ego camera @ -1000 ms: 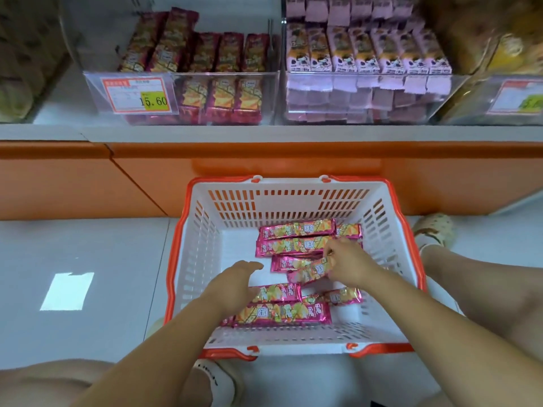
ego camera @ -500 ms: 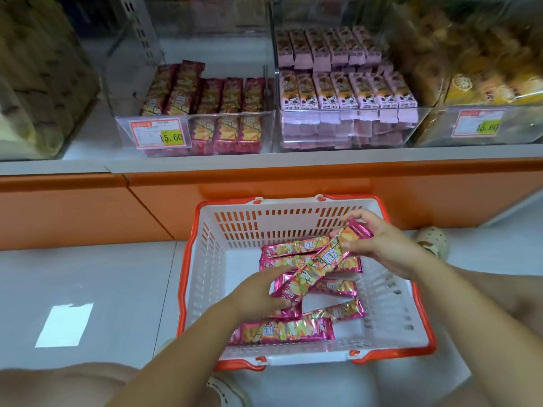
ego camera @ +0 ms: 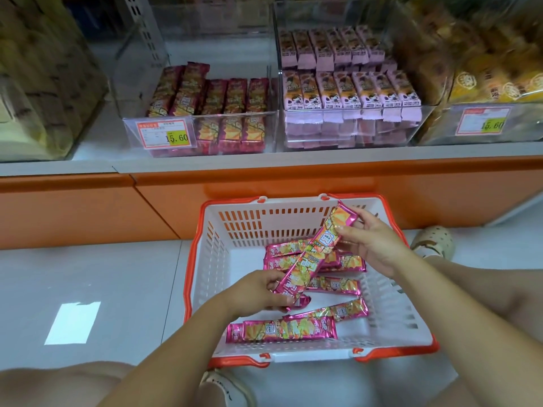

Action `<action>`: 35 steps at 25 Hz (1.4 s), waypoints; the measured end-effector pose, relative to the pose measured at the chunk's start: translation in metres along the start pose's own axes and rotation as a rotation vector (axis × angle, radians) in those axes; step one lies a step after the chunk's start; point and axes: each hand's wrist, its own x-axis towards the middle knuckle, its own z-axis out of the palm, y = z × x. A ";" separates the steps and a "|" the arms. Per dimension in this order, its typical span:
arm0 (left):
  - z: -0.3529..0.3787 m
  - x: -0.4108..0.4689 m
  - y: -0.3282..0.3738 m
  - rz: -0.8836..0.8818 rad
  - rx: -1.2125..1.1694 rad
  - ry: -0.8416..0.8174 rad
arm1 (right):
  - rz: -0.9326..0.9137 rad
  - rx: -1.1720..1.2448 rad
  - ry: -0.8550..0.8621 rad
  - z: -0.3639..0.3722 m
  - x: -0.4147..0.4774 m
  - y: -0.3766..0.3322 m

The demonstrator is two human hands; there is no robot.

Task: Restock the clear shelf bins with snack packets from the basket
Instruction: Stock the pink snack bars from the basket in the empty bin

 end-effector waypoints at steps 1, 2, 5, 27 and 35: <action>0.000 0.002 -0.002 -0.010 -0.012 -0.001 | 0.009 -0.017 -0.010 0.001 0.000 0.002; -0.001 0.002 -0.003 -0.014 -0.005 0.011 | 0.016 -0.029 -0.002 0.002 0.001 0.003; -0.005 0.002 0.003 -0.037 -0.133 0.128 | 0.030 0.006 0.119 -0.003 0.006 0.003; -0.106 -0.058 0.113 0.381 0.223 0.899 | 0.045 -0.328 -0.178 0.056 -0.044 -0.008; -0.217 -0.099 0.143 0.517 0.398 1.501 | -0.438 -0.294 -0.045 0.170 -0.030 -0.147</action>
